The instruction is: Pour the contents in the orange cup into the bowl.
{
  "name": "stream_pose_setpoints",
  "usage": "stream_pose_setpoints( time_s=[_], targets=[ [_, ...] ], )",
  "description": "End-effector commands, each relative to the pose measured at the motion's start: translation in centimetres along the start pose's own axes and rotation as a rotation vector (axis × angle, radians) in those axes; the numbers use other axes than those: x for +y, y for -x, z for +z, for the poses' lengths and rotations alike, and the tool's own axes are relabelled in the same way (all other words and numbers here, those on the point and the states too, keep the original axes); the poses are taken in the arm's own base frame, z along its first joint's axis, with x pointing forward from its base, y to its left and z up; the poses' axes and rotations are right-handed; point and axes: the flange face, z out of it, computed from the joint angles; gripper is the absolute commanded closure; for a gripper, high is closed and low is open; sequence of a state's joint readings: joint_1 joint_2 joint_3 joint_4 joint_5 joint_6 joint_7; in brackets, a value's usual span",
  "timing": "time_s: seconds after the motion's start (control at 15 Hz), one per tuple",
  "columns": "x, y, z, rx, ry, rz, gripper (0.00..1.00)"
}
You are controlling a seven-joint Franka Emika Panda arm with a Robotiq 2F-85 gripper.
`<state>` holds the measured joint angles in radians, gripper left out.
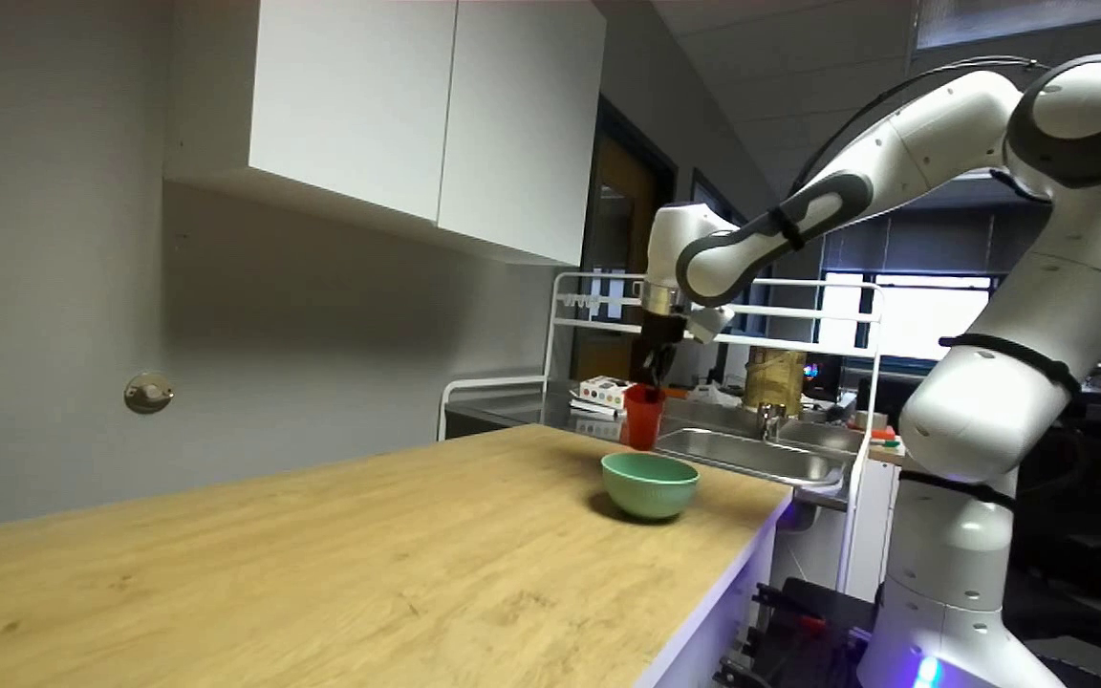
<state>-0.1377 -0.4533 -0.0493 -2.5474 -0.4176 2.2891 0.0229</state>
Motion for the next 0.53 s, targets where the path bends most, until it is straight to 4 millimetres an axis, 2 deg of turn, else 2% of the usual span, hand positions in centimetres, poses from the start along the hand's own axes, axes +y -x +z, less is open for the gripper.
stream_pose_setpoints(
  time_s=[0.0, 0.13, 0.47],
  targets=[
    [-1.9, 3.4, -2.5, 0.04, 0.085, 0.043, 0.99],
    [-4.1, 4.4, -3.0, 0.048, 0.113, 0.048, 0.99],
    [-12.1, 6.2, -2.9, 0.11, 0.303, 0.057, 0.99]
  ],
)
